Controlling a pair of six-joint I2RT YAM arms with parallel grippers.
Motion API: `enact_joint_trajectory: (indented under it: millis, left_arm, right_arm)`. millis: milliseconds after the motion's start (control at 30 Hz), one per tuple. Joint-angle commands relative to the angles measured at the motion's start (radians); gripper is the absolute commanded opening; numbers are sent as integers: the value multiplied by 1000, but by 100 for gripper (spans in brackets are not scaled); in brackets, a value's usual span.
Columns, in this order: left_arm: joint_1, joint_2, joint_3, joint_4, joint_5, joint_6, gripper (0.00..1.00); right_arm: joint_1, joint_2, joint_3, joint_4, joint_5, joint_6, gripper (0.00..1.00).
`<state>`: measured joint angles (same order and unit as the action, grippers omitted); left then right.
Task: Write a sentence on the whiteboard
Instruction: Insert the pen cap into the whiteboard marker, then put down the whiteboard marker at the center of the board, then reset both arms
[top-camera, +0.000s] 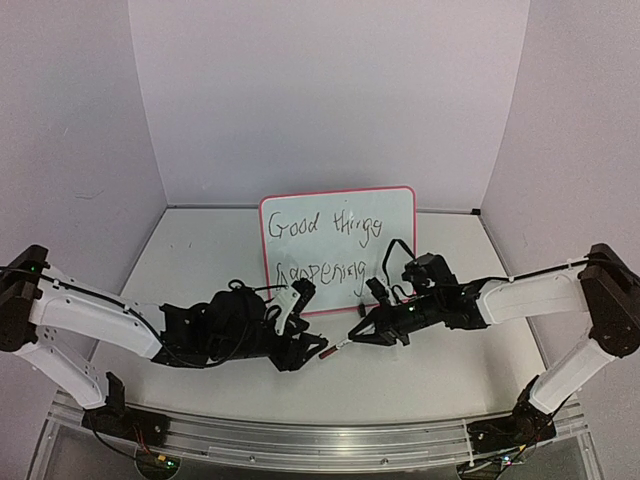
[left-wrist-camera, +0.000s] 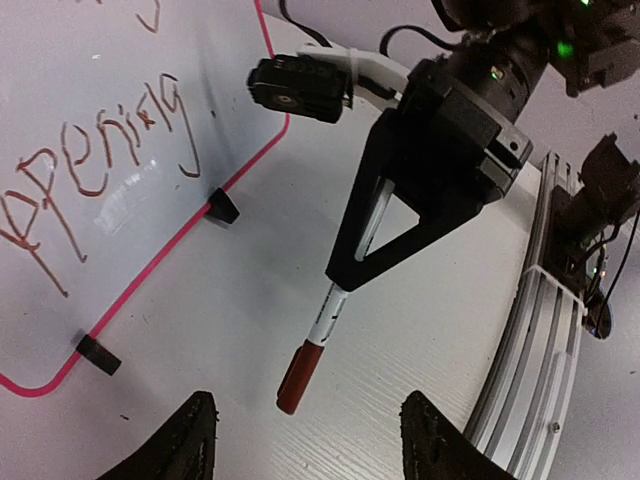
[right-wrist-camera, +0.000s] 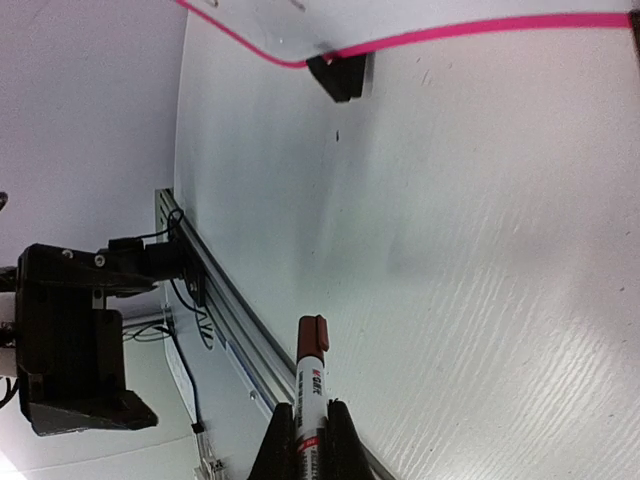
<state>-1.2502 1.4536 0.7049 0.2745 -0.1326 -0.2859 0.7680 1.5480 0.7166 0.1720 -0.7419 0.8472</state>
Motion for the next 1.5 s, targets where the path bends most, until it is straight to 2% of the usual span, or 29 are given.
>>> enact_joint_trajectory:
  millis: [0, 100, 200, 400, 633, 700, 867, 1033, 1133, 1300, 1367, 1467]
  left_arm:
    - [48, -100, -54, -12, -53, -37, 64]
    - [91, -139, -67, -75, -54, -58, 66]
    - [115, -155, -59, -151, -99, -62, 69]
    - [208, -163, -54, -224, -73, -90, 70]
    - [328, -208, -98, -245, -49, -166, 71]
    - [377, -218, -103, -266, -36, -178, 71]
    - [512, -253, -116, -318, 3, -183, 76]
    - [746, -270, -119, -318, 70, -171, 83]
    - [883, -264, -90, -319, 102, -155, 92]
    - [1095, -281, -15, -311, 160, -122, 98]
    - [1145, -288, 22, -315, 147, -104, 99]
    - [1158, -305, 59, -309, 14, -41, 100]
  right_arm:
    - [-27, -9, -8, 2, 83, 3, 2]
    - [-30, 17, -2, 1, 100, -11, 10]
    - [-33, 26, 1, -3, 133, -26, 27]
    - [-48, 25, 11, -67, 207, -67, 45]
    - [-71, -37, 41, -295, 414, -155, 66]
    - [-83, -59, 46, -340, 469, -178, 76]
    - [-143, -147, 39, -403, 574, -255, 81]
    - [-265, -231, 37, -448, 640, -346, 84]
    - [-367, -274, 35, -459, 660, -383, 84]
    - [-509, -379, 34, -461, 702, -435, 85]
    - [-540, -421, 33, -457, 746, -467, 85]
    - [-555, -494, 18, -422, 853, -511, 85]
